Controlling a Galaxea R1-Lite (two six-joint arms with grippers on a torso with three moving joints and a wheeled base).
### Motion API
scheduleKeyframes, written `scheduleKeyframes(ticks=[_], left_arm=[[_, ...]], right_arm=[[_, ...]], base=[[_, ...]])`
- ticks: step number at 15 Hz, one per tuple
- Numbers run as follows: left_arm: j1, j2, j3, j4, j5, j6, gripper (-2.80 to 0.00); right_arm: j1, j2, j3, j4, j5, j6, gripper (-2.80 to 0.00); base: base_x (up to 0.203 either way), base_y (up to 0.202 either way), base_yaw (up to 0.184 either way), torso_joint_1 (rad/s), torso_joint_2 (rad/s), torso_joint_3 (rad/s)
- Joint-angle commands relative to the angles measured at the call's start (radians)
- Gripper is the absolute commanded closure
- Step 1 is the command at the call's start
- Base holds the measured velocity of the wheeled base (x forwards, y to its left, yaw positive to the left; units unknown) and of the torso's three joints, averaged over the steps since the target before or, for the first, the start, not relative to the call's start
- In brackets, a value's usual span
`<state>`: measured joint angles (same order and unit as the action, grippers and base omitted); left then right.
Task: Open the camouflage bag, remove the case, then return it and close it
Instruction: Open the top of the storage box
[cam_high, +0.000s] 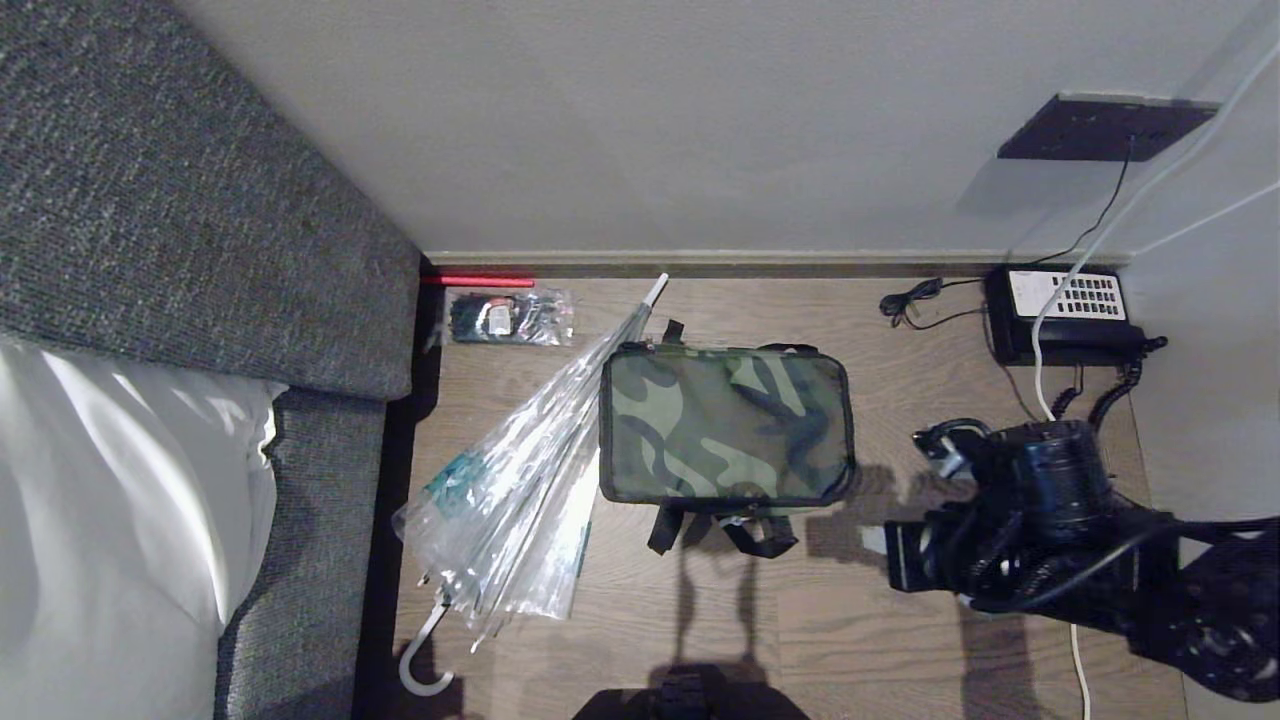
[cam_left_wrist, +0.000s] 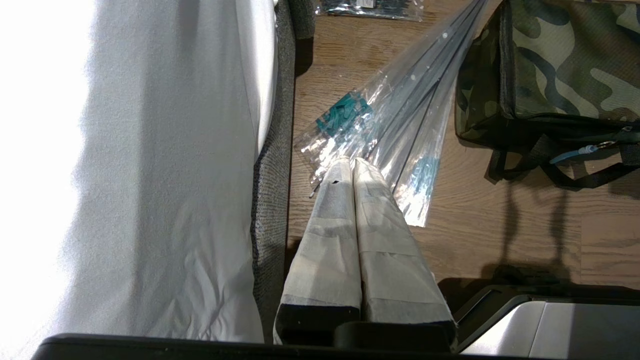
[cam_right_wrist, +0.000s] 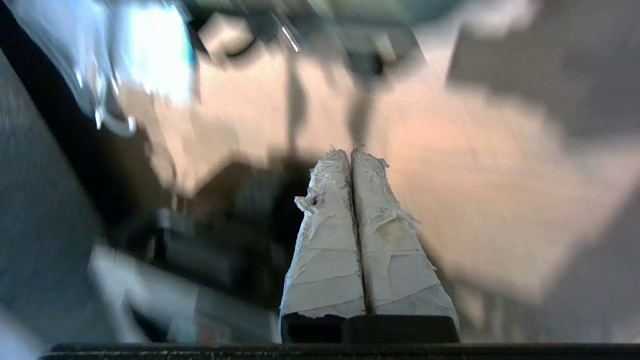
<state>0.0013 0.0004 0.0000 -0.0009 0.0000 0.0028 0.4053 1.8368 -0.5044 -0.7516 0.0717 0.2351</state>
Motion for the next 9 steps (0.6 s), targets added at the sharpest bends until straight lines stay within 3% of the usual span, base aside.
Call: scheduleKeyframes(ticks=[1,4,5,9], left_arm=[[0.0,0.0,0.0,0.0,0.0,0.0,0.0],[0.0,0.0,0.0,-0.001,0.0,0.0,0.0],[0.0,0.0,0.0,0.001,0.0,0.0,0.0],[0.0,0.0,0.0,-0.001,0.0,0.0,0.0]], right_arm=[[0.08,0.177,-0.018,-0.167,-0.069,0.002,0.0],[0.189,0.283,-0.038,-0.311,-0.165,0.016,0.0],[0.206,0.312,-0.05,-0.343,-0.168,0.013,-2.8],[0.224,0.396,-0.076,-0.434,-0.182,-0.044,-2.8]], base=[[0.0,0.0,0.0,0.0,0.0,0.0],[0.0,0.0,0.0,0.0,0.0,0.0],[0.0,0.0,0.0,0.0,0.0,0.0],[0.0,0.0,0.0,0.0,0.0,0.0]])
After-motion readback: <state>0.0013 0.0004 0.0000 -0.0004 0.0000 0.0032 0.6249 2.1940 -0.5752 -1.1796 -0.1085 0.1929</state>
